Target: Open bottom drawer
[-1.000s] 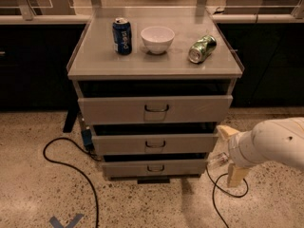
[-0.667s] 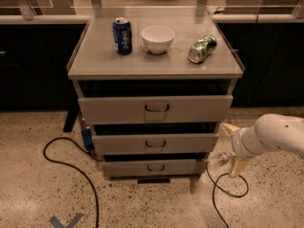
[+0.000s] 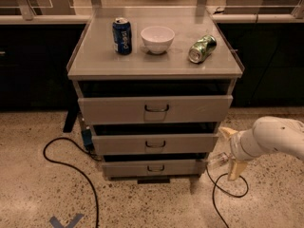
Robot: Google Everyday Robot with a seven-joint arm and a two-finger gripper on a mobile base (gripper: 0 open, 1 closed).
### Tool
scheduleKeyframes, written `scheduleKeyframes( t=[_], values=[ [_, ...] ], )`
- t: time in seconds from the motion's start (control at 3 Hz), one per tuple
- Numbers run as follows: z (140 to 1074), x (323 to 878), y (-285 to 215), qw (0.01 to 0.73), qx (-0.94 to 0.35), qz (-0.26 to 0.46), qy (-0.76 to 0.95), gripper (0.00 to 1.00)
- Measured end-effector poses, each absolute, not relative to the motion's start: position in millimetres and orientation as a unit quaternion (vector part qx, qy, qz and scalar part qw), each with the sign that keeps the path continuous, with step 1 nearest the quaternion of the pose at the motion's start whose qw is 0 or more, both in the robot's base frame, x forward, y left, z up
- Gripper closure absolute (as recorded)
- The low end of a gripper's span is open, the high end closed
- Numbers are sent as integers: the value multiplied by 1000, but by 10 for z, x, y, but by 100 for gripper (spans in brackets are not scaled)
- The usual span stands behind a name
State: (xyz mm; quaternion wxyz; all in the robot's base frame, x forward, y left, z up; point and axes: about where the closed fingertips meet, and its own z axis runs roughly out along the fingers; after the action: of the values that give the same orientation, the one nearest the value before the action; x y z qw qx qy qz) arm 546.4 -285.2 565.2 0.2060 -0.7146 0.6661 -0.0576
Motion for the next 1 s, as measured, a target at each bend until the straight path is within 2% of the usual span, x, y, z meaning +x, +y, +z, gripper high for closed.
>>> scheduleKeyframes(
  t=[0.67,1.0],
  values=[
    [4311,5327,-3228,145,-673,31,724,0],
    [4019,5273,-3207,139,-668,49,729,0]
  ],
)
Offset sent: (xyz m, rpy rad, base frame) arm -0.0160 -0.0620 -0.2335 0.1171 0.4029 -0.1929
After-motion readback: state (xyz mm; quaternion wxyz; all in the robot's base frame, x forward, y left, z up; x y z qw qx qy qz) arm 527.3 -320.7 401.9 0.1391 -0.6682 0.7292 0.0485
